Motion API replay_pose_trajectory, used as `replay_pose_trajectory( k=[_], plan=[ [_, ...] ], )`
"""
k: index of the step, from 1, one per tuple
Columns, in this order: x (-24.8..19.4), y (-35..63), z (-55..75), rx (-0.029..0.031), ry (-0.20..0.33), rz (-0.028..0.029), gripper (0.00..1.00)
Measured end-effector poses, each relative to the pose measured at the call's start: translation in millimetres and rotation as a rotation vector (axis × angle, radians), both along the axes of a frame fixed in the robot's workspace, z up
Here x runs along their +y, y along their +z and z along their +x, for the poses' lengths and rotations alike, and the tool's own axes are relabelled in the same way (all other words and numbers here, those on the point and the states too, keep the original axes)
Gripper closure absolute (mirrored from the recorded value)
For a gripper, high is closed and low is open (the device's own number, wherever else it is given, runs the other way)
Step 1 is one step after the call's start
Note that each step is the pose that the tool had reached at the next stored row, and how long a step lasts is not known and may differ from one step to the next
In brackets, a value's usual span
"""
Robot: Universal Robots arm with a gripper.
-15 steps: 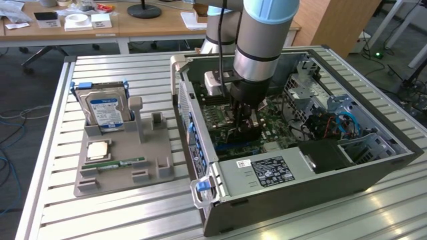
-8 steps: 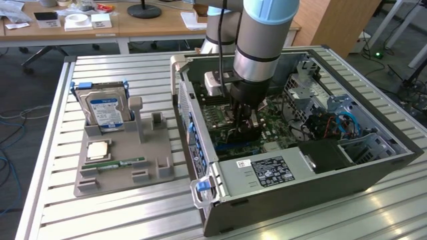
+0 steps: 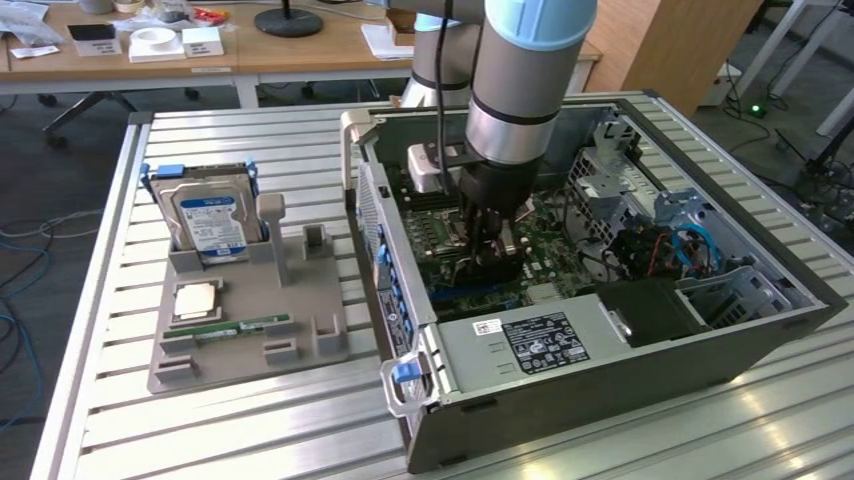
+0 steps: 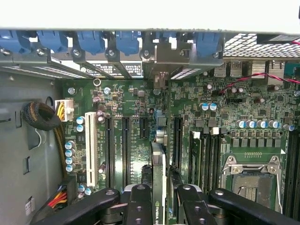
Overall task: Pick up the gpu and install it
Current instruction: 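Insert the gpu into the slot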
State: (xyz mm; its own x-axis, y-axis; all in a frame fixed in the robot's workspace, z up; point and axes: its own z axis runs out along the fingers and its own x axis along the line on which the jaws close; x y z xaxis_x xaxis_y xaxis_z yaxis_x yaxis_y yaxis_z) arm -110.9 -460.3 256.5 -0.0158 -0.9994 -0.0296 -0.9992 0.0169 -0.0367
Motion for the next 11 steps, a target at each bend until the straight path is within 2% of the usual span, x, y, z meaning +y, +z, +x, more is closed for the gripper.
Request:
replay_pose_trajectory(
  k=[11],
  plan=[
    [-2.6,-0.1,-0.5,-0.0004,0.0,0.0011,0.75]
  ],
)
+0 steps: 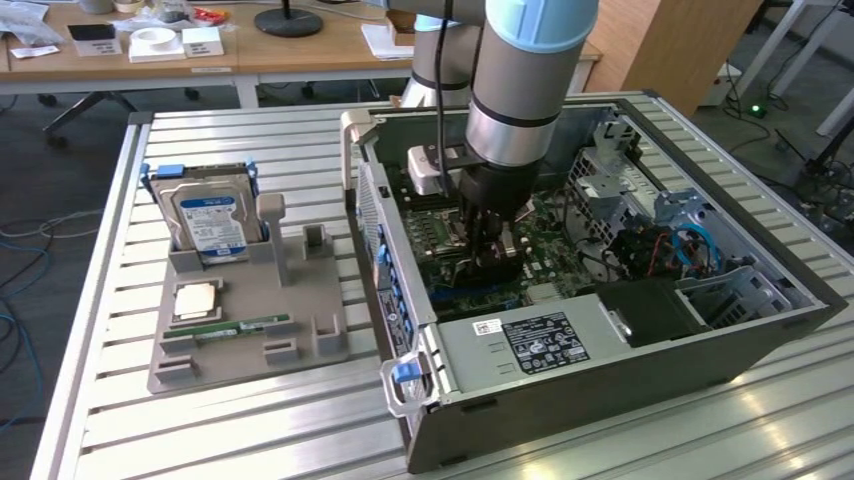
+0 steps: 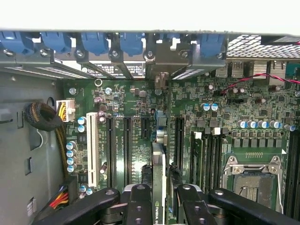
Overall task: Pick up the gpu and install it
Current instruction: 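Insert the gpu into the slot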
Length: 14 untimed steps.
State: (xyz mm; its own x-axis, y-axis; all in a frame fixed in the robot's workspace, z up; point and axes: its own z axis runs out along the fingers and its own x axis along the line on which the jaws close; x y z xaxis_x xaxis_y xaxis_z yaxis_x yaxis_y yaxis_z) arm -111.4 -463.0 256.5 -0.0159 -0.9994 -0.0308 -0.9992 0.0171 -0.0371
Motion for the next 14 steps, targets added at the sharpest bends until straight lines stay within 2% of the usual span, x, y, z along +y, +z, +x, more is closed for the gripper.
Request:
replay_pose_trajectory(
  k=[14],
  plan=[
    [0.3,0.0,-0.3,-0.0001,0.0,-0.0002,0.75]
  ],
)
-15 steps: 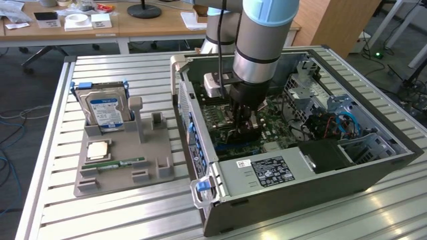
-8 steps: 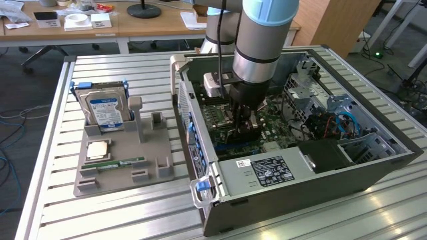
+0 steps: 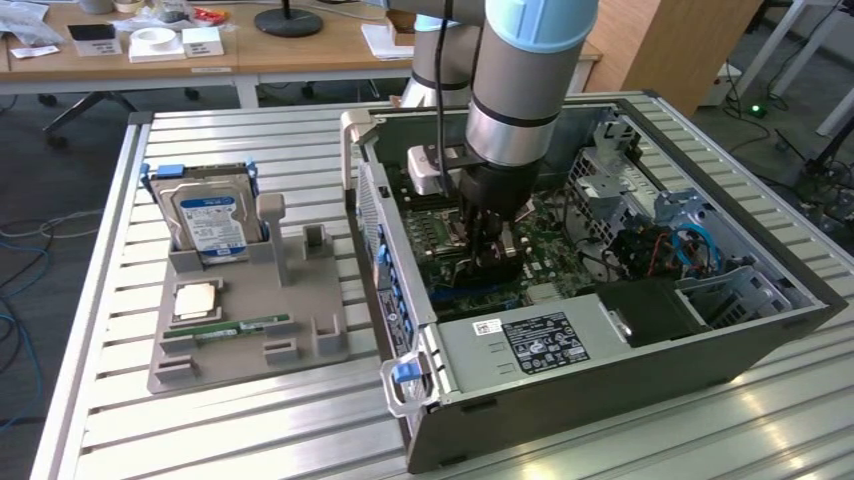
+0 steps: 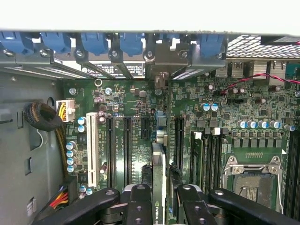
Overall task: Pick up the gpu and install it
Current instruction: 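Insert the gpu into the slot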
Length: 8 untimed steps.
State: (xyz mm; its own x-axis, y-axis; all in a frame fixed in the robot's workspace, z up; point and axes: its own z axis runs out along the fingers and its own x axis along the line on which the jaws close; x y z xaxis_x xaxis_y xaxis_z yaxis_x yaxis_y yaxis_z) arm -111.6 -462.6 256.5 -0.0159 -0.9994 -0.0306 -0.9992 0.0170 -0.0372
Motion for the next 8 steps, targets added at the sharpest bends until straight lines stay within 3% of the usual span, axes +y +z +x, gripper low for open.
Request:
replay_pose_trajectory(
  k=[8],
  plan=[
    [0.6,0.0,-0.5,0.0002,0.0,-0.0004,0.75]
  ],
)
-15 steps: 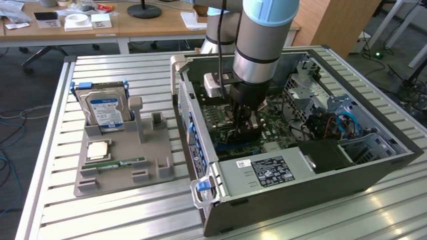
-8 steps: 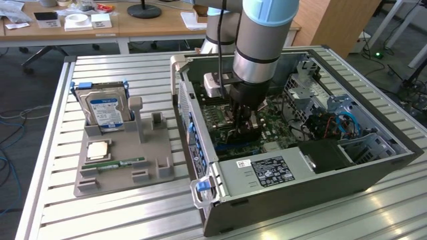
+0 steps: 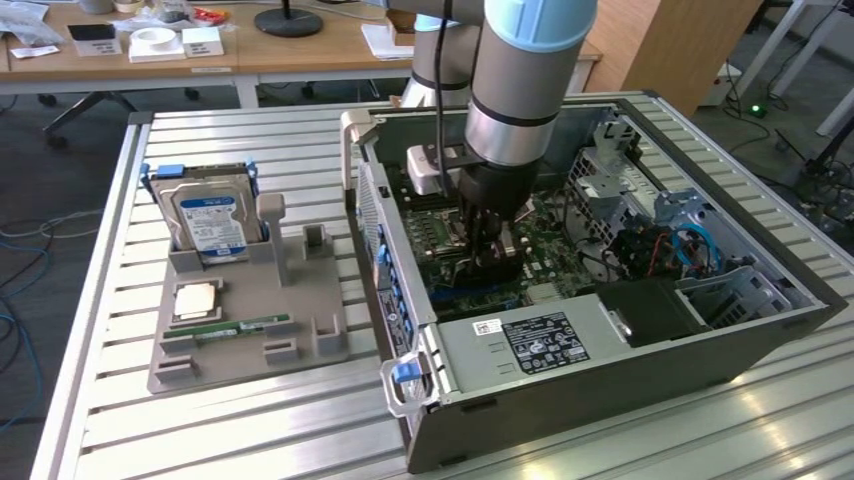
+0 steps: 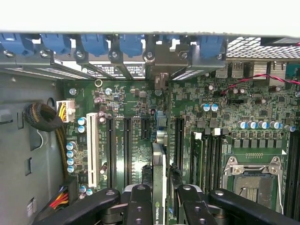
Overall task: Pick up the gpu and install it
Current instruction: 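Insert the gpu into the slot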
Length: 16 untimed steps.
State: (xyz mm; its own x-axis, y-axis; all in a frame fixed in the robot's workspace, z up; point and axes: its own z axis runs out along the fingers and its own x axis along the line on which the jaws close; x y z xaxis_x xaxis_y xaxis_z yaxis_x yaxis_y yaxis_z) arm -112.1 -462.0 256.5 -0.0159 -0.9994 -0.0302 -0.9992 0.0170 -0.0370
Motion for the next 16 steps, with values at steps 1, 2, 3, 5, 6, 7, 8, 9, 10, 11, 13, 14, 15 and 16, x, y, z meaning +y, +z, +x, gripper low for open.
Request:
replay_pose_trajectory(
  k=[1,2,3,5,6,7,8,9,10,11,13,14,15,16],
  plan=[
    [0.2,0.0,0.0,0.0,0.0,-0.0002,0.75],
    [0.4,0.0,0.0,0.0,0.0,-0.0004,0.75],
    [0.4,0.0,0.0,-0.0001,0.0,-0.0003,0.75],
    [0.4,0.0,0.0,0.0,0.0,-0.0004,0.75],
    [0.4,-0.1,0.0,-0.0001,0.0,-0.0004,0.75],
    [0.4,-0.1,0.0,-0.0001,0.0,-0.0003,0.75],
    [0.4,-0.1,0.0,0.0,0.0,-0.0005,0.75],
    [0.4,-0.3,0.0,0.0,0.0,-0.0006,0.75],
    [0.4,-0.5,0.0,0.0,0.0,-0.0006,0.75],
    [0.4,-0.6,0.0,0.0001,0.0,-0.0007,0.75],
    [0.4,-0.7,-0.1,-0.0001,0.0,-0.0005,0.75],
    [0.4,-0.8,-0.1,-0.0001,0.0,-0.0004,0.75],
    [0.4,-0.8,-0.1,-0.0001,0.0,-0.0004,0.75],
    [0.5,-0.8,-0.2,-0.0002,0.0,-0.0003,0.75]
  ],
)
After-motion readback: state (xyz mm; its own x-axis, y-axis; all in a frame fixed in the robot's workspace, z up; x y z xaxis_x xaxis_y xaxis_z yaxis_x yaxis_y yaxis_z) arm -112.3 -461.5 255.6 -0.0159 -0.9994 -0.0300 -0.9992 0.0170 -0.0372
